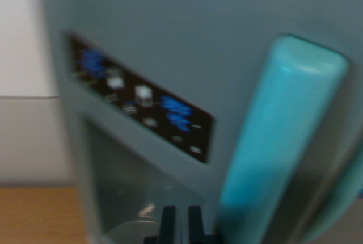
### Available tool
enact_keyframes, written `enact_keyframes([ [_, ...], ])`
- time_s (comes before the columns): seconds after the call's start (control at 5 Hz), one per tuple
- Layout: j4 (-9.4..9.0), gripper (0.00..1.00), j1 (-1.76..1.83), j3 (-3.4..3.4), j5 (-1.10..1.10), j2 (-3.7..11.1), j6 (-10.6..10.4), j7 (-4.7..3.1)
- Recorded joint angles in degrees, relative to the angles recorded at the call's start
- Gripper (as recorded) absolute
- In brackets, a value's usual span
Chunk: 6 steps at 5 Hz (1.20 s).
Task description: Close fridge door
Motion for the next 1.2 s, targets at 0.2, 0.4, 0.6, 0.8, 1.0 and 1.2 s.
enact_keyframes([
  [0.2, 0.00, 1.00, 0.00, 0.00, 0.00, 0.00, 0.00, 0.00],
  [0.4, 2.00, 1.00, 0.00, -2.14, 0.00, 2.60, -0.02, 0.00],
  [0.6, 2.00, 1.00, 0.00, -2.14, 0.00, 2.60, -0.02, 0.00],
  [0.8, 3.90, 1.00, 0.00, -3.65, 0.00, 5.77, -0.50, 0.00],
  [1.0, 3.90, 1.00, 0.00, -3.65, 0.00, 5.77, -0.50, 0.00],
  [1.2, 5.96, 1.00, 0.00, -4.41, 0.00, 8.96, -1.56, 0.00],
])
